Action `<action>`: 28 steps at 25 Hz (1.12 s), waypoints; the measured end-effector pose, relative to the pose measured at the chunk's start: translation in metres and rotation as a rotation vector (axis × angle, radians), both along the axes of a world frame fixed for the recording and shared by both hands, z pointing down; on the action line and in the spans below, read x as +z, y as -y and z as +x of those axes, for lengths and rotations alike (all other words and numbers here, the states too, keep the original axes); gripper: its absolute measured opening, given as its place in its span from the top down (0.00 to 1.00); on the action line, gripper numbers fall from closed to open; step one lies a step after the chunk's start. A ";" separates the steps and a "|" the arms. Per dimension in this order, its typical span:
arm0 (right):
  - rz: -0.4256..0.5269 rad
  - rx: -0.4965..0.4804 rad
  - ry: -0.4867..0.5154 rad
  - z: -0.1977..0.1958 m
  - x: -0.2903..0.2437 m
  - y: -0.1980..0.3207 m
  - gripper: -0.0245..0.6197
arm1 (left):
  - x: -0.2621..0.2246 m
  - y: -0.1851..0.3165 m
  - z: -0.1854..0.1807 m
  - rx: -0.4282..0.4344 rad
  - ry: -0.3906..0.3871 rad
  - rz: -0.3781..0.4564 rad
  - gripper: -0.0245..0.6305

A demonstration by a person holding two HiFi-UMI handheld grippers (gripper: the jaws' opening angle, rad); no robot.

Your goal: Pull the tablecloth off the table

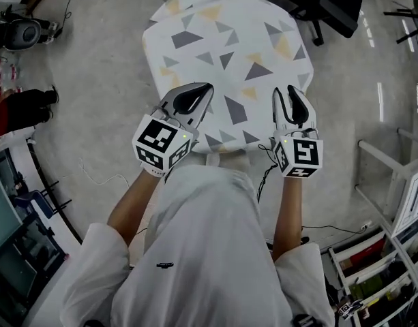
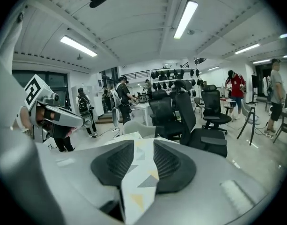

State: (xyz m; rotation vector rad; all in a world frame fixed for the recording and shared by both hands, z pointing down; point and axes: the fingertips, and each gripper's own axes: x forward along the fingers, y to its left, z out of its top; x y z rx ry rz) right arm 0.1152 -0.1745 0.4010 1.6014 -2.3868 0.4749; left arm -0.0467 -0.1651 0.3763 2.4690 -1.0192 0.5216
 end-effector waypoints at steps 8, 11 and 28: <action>-0.051 0.056 -0.034 0.036 0.070 0.083 0.73 | 0.078 0.097 0.019 0.105 0.093 -0.029 0.95; -0.056 0.049 -0.026 0.040 0.095 0.110 0.68 | 0.112 0.134 0.020 0.095 0.104 -0.053 0.90; -0.377 0.052 -0.183 0.099 0.247 0.198 0.41 | 0.263 0.294 0.011 0.214 0.360 0.016 0.52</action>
